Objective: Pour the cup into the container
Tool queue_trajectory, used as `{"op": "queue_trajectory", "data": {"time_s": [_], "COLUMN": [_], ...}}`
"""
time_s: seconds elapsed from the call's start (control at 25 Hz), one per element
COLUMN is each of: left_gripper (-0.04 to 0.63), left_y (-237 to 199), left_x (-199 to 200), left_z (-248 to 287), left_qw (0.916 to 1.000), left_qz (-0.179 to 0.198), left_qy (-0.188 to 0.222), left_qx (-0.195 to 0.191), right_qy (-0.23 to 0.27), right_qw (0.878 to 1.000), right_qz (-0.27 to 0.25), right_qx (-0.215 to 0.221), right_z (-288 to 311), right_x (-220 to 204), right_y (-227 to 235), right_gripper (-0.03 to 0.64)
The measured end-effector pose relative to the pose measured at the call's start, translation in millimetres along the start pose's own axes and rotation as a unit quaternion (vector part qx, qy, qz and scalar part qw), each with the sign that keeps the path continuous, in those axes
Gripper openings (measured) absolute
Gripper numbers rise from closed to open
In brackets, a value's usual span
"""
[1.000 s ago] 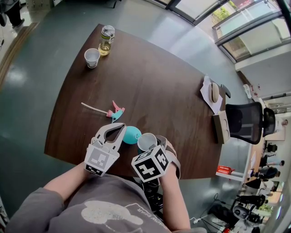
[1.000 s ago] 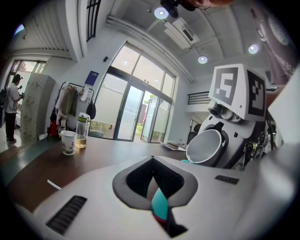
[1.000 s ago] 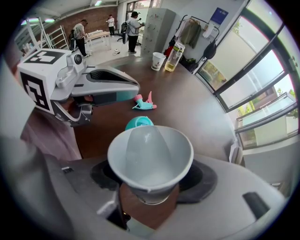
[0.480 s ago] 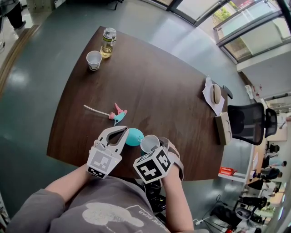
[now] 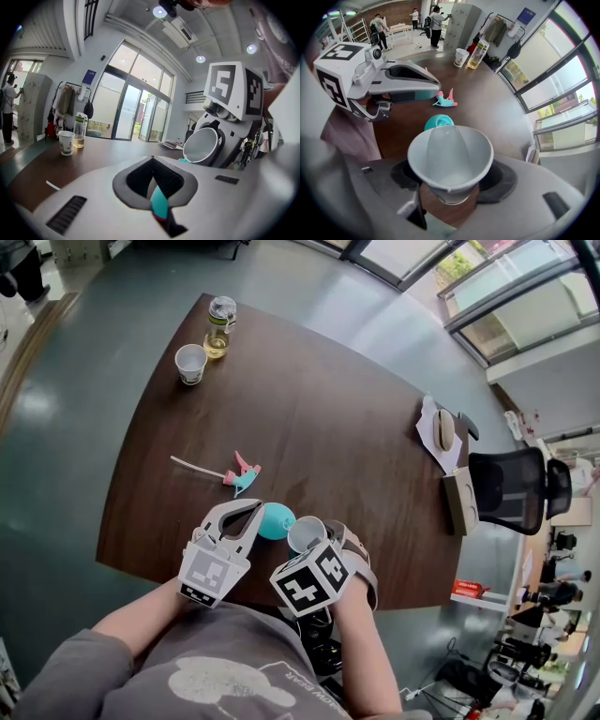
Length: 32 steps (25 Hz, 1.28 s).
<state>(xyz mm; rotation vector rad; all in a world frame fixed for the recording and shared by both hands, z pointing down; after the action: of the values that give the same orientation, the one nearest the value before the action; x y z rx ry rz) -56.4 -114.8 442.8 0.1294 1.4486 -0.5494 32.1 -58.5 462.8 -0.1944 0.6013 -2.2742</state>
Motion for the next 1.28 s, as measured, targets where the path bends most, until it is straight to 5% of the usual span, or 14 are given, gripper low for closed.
{"op": "queue_trajectory", "data": {"time_s": [1.0,1.28], "left_gripper": [0.008,0.008], "left_y": [1.9,1.8], "left_x": [-2.3,-1.6], "left_z": [2.6,0.7], "left_qw": [1.0000,1.0000], "left_qz": [-0.002,0.000], "left_qy": [-0.003,-0.004], "left_qx": [-0.002,0.003], "right_qy": [-0.002,0.030], "right_qw": [1.000,0.999], "right_qz": [-0.014,0.031], "right_qx": [-0.020,0.001], "right_z": [0.2,0.0], "right_x": [2.4,2.8], "right_y": [4.1,-1.0], "right_gripper": [0.288,0.288]}}
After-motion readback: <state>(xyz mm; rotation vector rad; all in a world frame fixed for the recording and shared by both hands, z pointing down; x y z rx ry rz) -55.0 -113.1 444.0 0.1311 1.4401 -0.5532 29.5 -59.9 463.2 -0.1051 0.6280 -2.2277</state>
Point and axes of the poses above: the fingertips, and each gripper's own axes: z forward along the fingers, y to its right, x out of its top, the point moved 1 cm from there along -z, backward along the fingers, and after that the axes turned 13 degrees about -x, right-handed, at the moved point
